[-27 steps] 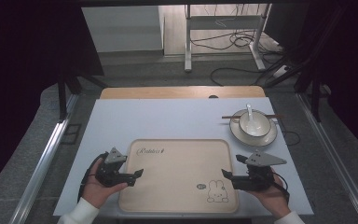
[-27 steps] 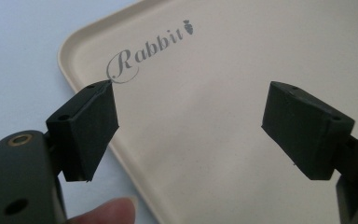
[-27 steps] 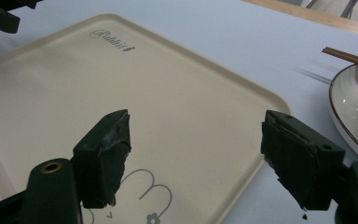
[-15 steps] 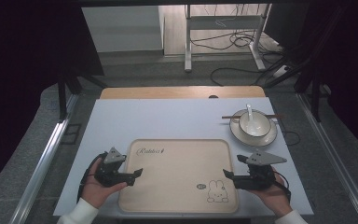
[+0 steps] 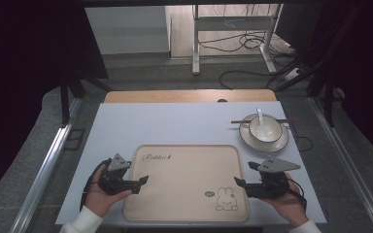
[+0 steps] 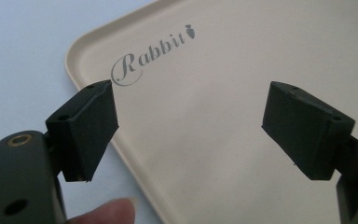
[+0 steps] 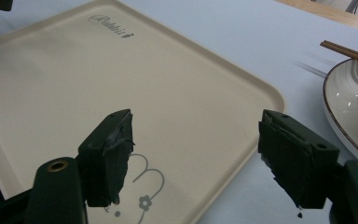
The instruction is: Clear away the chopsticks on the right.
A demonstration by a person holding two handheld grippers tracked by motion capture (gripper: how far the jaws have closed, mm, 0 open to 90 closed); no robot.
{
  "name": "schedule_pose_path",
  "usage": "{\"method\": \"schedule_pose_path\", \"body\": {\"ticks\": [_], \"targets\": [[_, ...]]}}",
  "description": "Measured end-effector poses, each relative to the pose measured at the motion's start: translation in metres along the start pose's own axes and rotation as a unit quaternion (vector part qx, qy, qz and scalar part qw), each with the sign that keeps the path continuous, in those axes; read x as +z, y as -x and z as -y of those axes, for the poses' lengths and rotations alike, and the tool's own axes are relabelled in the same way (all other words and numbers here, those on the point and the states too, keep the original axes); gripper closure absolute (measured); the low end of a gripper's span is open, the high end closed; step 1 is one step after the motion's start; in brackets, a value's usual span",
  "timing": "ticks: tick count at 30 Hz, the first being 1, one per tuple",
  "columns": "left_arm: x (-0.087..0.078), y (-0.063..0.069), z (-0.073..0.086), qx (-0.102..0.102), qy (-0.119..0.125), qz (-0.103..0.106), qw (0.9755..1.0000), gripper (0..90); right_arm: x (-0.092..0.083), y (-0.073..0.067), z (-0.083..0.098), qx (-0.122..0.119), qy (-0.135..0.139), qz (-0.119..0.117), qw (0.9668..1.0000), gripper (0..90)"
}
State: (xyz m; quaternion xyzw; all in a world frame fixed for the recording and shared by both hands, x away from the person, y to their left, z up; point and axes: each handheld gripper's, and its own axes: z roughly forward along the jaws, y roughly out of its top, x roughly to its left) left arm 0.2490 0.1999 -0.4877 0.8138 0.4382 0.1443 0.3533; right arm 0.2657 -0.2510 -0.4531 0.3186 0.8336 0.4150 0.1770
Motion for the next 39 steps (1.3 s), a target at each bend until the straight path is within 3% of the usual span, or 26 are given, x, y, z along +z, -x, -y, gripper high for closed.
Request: {"method": "schedule_pose_path", "body": {"ticks": [6,10,17,20,21,24,25,27,31,33,38,39], "targets": [[0.0,-0.002,0.0,-0.002,-0.002,-0.001,1.0,18.2,-0.006,0.011,-0.013,-0.008,-0.008,0.023,0.9997,28.1],[-0.001,-0.003,0.001,-0.002,0.002,0.001,1.0,18.3,-0.025,0.028,-0.032,-0.012,-0.009,0.048,0.9988,32.9],[0.0,-0.009,-0.001,-0.009,0.006,0.004,0.9999,18.3,-0.04,0.054,-0.056,-0.011,-0.029,0.065,0.9974,34.6],[-0.003,-0.01,-0.002,-0.01,0.012,0.006,0.9999,18.3,-0.045,0.074,-0.071,0.007,-0.038,0.079,0.9961,36.1],[-0.003,-0.01,-0.002,-0.01,0.012,0.006,0.9999,18.3,-0.045,0.074,-0.071,0.007,-0.038,0.079,0.9961,36.1],[-0.002,-0.007,-0.003,-0.009,0.012,0.005,0.9999,18.3,-0.047,0.097,-0.084,0.017,-0.058,0.102,0.993,37.1],[-0.002,-0.007,-0.003,-0.009,0.012,0.005,0.9999,18.3,-0.047,0.097,-0.084,0.017,-0.058,0.102,0.993,37.1],[-0.001,-0.006,-0.003,-0.008,0.01,0.005,0.9999,18.3,-0.047,0.115,-0.091,0.032,-0.064,0.115,0.9908,38.7],[-0.001,-0.005,-0.003,-0.009,0.009,0.004,0.9999,18.3,-0.042,0.137,-0.095,0.052,-0.073,0.119,0.9888,39.8],[0.0,-0.005,-0.003,-0.01,0.008,0.004,0.9999,18.3,-0.039,0.141,-0.095,0.056,-0.079,0.119,0.9881,40.0],[0.002,-0.004,-0.004,-0.008,0.004,0.002,1.0,18.3,-0.022,0.168,-0.093,0.078,-0.109,0.14,0.9811,42.1],[0.002,-0.004,-0.004,-0.008,0.004,0.002,1.0,18.3,-0.022,0.168,-0.093,0.078,-0.109,0.14,0.9811,42.1]]}}
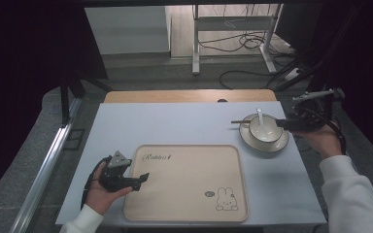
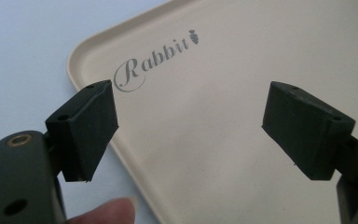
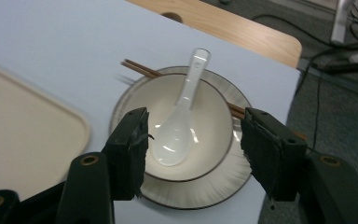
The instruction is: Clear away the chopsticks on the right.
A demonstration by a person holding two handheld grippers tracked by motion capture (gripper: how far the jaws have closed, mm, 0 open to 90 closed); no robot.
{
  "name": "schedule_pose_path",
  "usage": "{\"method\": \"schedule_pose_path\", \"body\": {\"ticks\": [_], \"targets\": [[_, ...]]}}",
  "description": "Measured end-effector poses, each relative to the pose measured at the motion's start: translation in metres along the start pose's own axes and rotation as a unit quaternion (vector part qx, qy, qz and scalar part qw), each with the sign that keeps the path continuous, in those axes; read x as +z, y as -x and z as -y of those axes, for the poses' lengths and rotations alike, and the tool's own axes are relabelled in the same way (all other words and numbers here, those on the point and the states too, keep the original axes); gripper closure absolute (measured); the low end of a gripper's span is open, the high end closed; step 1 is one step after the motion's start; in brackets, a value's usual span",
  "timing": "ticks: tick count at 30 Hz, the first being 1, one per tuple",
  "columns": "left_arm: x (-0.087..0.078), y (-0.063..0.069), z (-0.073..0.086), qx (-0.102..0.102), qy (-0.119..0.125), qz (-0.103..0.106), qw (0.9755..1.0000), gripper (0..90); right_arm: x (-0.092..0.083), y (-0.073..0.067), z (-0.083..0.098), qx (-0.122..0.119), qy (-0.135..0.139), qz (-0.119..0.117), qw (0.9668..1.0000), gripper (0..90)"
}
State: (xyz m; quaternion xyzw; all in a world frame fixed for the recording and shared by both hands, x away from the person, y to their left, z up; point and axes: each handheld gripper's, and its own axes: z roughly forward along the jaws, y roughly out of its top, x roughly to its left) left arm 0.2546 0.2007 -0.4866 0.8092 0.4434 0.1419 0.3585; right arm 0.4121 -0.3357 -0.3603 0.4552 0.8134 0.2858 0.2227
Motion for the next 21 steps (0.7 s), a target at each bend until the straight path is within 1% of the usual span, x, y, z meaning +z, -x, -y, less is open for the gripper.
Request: {"method": "schedule_pose_path", "body": {"ticks": [1,2,3,4,5,7,9,10,11,12,13,14,16,17,18,21], "targets": [[-0.001,0.0,0.0,-0.001,0.0,-0.001,1.0,18.3,0.005,0.011,-0.002,0.013,-0.006,0.001,0.9999,43.7],[-0.001,0.0,0.0,-0.001,0.0,-0.001,1.0,18.3,0.005,0.011,-0.002,0.013,-0.006,0.001,0.9999,43.7],[-0.001,0.0,0.001,-0.002,0.001,-0.002,1.0,18.3,0.008,0.018,-0.003,0.025,-0.014,0.01,0.9995,45.0],[-0.001,0.0,0.001,-0.002,0.001,-0.002,1.0,18.3,0.008,0.018,-0.003,0.025,-0.014,0.01,0.9995,45.0],[-0.001,0.0,0.001,-0.001,0.002,-0.004,1.0,18.3,0.012,0.027,-0.005,0.032,-0.023,0.016,0.9991,47.9],[-0.001,0.0,0.0,0.0,0.001,-0.005,1.0,18.2,0.017,0.035,-0.006,0.041,-0.031,0.016,0.9985,51.6],[0.0,0.0,0.0,0.001,-0.001,-0.005,1.0,18.2,0.022,0.041,-0.008,0.042,-0.042,0.014,0.9982,53.9],[0.0,0.0,0.0,0.001,-0.001,-0.005,1.0,18.2,0.025,0.043,-0.008,0.039,-0.046,0.019,0.998,55.1],[0.0,0.0,0.0,0.001,-0.001,-0.006,1.0,18.2,0.027,0.045,-0.009,0.037,-0.051,0.019,0.9978,56.2],[0.0,0.0,0.0,0.001,-0.001,-0.006,1.0,18.2,0.027,0.045,-0.009,0.037,-0.051,0.019,0.9978,56.2],[0.001,0.0,0.0,0.001,-0.002,-0.007,1.0,18.2,0.033,0.048,-0.01,0.033,-0.063,0.019,0.9973,58.3],[0.001,0.0,0.0,0.001,-0.002,-0.007,1.0,18.2,0.033,0.048,-0.01,0.033,-0.063,0.019,0.9973,58.3],[0.001,0.0,-0.001,0.002,-0.004,-0.008,1.0,18.2,0.039,0.054,-0.01,0.037,-0.071,0.02,0.9966,64.7],[0.001,0.0,-0.001,0.002,-0.004,-0.008,1.0,18.2,0.039,0.054,-0.01,0.037,-0.071,0.02,0.9966,64.7],[0.001,0.0,-0.001,0.002,-0.005,-0.008,1.0,18.2,0.042,0.06,-0.01,0.042,-0.073,0.021,0.9962,70.7],[0.001,0.0,0.0,0.001,-0.004,-0.008,1.0,18.2,0.048,0.07,-0.008,0.05,-0.08,0.015,0.9954,80.7]]}}
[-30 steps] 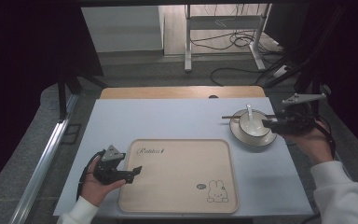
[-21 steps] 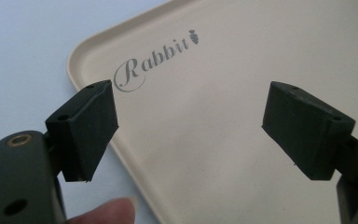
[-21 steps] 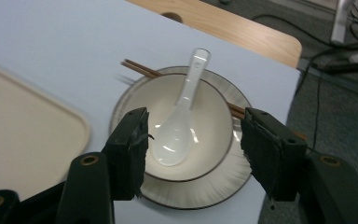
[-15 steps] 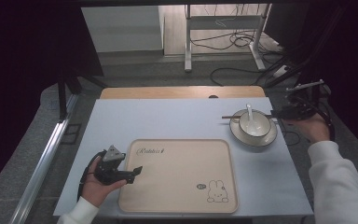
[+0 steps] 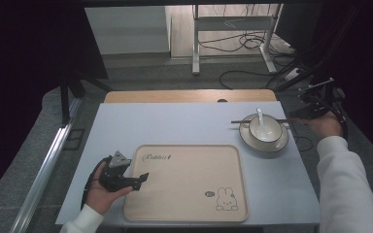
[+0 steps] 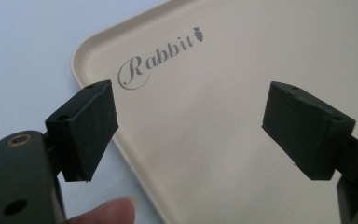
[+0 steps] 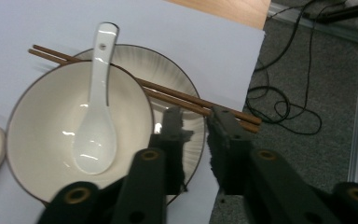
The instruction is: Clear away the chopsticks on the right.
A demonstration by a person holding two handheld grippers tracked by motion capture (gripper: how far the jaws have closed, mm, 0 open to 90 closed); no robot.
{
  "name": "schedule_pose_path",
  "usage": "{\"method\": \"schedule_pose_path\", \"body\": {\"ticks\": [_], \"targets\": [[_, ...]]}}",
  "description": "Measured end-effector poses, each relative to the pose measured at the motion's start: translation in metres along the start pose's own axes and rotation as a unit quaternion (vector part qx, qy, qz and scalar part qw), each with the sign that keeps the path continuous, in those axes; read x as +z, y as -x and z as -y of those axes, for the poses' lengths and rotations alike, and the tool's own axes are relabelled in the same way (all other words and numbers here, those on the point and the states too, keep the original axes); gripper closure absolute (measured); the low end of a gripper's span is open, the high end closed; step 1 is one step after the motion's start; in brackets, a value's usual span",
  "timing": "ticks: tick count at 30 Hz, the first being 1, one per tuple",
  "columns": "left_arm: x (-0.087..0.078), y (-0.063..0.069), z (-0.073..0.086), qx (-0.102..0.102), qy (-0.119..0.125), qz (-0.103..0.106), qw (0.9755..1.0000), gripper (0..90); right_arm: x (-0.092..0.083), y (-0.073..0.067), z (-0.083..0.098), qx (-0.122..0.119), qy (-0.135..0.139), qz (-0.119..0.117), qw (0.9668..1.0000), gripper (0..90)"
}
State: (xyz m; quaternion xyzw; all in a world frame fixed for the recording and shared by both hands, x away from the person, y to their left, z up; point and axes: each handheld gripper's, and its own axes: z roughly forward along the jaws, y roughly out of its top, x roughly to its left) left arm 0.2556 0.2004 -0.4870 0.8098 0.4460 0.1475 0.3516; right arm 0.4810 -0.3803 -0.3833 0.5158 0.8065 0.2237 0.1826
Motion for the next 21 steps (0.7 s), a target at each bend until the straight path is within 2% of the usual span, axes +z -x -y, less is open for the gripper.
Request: {"method": "schedule_pose_path", "body": {"ticks": [4,7,8,9,14,21], "targets": [[0.0,0.0,0.0,-0.003,0.0,-0.002,1.0,18.2,0.007,0.011,-0.001,0.006,-0.005,-0.004,1.0,89.2],[0.0,0.0,0.0,-0.003,-0.001,-0.003,1.0,18.0,0.012,0.016,-0.001,0.005,-0.005,-0.003,1.0,89.4],[0.001,-0.001,0.0,-0.002,-0.002,-0.003,1.0,17.9,0.023,0.018,0.0,0.004,-0.014,0.002,0.9999,89.4],[0.001,-0.001,0.0,-0.002,-0.002,-0.003,1.0,18.0,0.023,0.018,0.0,0.004,-0.014,0.002,0.9999,89.4],[0.001,0.0,-0.001,-0.002,-0.002,-0.005,1.0,17.9,0.051,0.021,-0.003,-0.002,-0.034,0.009,0.9994,89.4],[0.002,0.0,-0.001,-0.005,-0.003,-0.007,1.0,17.9,0.07,0.022,-0.011,-0.004,-0.029,0.014,0.9995,89.3]]}}
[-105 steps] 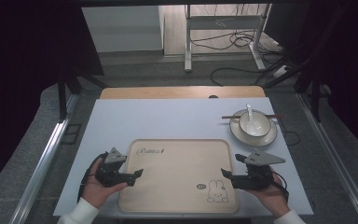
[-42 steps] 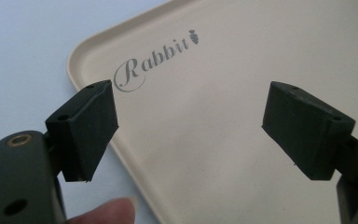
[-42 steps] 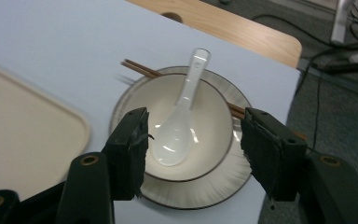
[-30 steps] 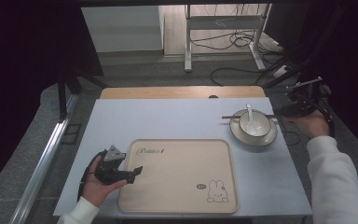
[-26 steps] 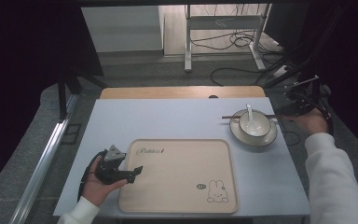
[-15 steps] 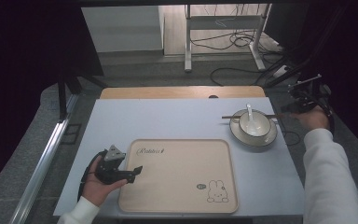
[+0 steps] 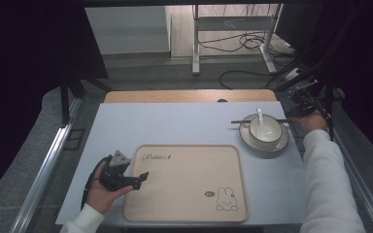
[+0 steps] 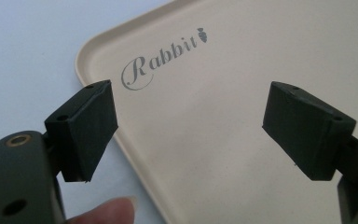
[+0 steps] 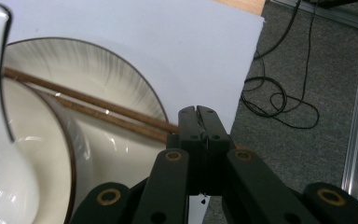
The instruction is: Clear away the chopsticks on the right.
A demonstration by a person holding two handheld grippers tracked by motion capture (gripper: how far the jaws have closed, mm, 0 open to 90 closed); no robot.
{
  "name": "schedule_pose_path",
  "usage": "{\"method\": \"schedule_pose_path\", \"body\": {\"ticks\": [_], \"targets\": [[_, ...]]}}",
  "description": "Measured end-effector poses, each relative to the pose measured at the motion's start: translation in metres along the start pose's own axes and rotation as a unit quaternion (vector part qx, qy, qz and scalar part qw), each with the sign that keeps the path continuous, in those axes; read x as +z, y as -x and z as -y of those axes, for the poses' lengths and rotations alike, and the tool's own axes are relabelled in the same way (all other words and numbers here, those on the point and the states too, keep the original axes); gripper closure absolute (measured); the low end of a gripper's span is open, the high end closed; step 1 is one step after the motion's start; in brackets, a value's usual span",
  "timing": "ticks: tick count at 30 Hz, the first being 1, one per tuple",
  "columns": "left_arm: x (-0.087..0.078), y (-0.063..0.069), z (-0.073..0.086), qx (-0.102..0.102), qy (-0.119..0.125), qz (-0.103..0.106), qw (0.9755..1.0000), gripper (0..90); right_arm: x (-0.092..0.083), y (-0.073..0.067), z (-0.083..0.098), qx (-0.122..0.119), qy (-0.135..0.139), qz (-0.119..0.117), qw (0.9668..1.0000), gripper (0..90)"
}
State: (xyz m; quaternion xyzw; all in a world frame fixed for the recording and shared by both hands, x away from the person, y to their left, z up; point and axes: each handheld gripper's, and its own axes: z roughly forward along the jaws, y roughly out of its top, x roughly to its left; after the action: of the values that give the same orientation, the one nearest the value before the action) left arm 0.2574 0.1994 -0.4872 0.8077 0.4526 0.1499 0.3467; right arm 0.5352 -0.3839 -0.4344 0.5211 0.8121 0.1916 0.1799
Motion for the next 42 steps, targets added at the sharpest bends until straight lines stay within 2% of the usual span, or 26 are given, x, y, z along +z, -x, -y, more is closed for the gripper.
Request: {"method": "schedule_pose_path", "body": {"ticks": [3,6,10,11,16,29,38,42], "targets": [[0.0,0.0,0.0,-0.001,-0.001,-0.002,1.0,17.9,0.009,0.001,-0.006,0.002,0.006,0.022,0.9997,89.3],[0.0,0.0,0.001,-0.001,-0.001,-0.003,1.0,17.8,0.017,0.002,-0.007,0.008,0.009,0.028,0.9995,89.4],[-0.002,0.0,0.001,-0.003,0.001,-0.005,1.0,17.8,0.024,0.001,-0.007,0.005,0.002,0.027,0.9996,89.4],[-0.003,-0.001,0.002,-0.004,0.002,-0.006,1.0,17.9,0.029,0.0,-0.006,0.001,-0.009,0.03,0.9995,89.4],[-0.003,-0.001,0.003,-0.003,0.0,-0.008,1.0,17.9,0.034,0.001,0.0,-0.002,-0.027,0.034,0.9991,89.4],[-0.002,-0.001,0.002,-0.003,-0.001,-0.002,1.0,17.9,0.025,0.004,0.021,-0.002,-0.056,0.045,0.9974,89.5],[-0.003,-0.002,0.001,0.002,0.001,0.003,1.0,17.9,0.016,0.002,0.035,0.013,-0.065,0.041,0.9969,89.5],[-0.004,-0.001,0.002,0.003,0.002,0.005,1.0,17.9,0.011,0.003,0.04,0.015,-0.057,0.047,0.9971,89.4]]}}
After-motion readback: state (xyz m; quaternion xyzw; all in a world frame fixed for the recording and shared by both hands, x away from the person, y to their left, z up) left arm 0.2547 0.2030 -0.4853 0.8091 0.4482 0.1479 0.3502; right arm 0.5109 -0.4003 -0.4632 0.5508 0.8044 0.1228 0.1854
